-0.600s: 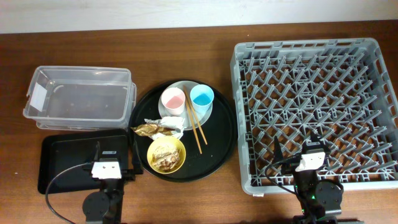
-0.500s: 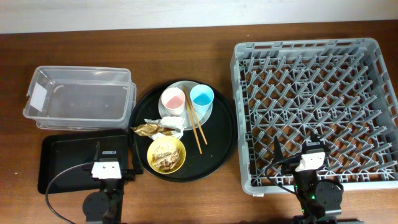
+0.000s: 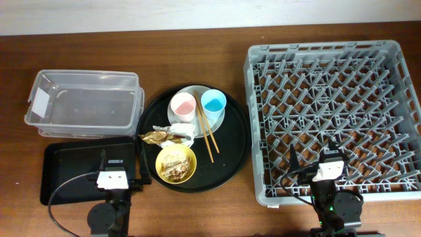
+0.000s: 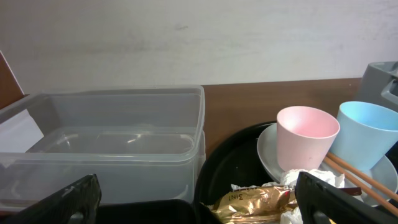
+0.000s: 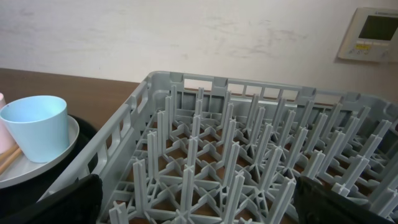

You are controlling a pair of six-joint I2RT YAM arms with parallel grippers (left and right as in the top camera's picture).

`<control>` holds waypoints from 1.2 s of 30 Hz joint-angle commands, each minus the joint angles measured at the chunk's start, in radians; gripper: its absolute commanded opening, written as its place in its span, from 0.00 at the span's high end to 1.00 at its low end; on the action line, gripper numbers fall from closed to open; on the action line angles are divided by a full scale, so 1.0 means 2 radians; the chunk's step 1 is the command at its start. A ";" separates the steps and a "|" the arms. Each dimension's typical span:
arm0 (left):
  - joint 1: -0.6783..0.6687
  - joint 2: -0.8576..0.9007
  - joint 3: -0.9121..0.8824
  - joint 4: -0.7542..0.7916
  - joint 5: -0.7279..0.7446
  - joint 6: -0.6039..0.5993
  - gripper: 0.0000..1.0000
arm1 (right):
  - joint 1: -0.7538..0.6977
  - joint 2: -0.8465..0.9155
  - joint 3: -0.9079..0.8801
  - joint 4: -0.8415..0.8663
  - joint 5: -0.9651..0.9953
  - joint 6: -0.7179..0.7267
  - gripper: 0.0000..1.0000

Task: Sort waste into correct bins and load items into the dishwasher rack
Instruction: 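Move the left gripper to the snack wrapper on the round tray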

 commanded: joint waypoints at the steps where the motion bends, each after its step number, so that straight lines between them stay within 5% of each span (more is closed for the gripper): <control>1: 0.000 -0.005 -0.005 0.001 0.006 0.008 0.01 | -0.003 -0.003 -0.002 -0.002 -0.005 0.003 0.02; 25: 0.000 -0.005 -0.005 0.002 0.006 0.008 0.01 | -0.003 -0.003 -0.002 -0.002 -0.005 0.003 0.02; 29: 0.000 -0.005 -0.002 0.018 0.101 0.008 0.01 | -0.003 -0.003 -0.002 -0.002 -0.005 0.003 0.01; 31: 0.000 -0.004 0.046 -0.014 0.163 0.008 0.01 | -0.003 -0.003 -0.002 -0.002 -0.005 0.003 0.02; 36: 0.000 0.106 0.306 -0.230 0.174 0.008 0.01 | -0.003 -0.003 -0.002 -0.002 -0.005 0.003 0.02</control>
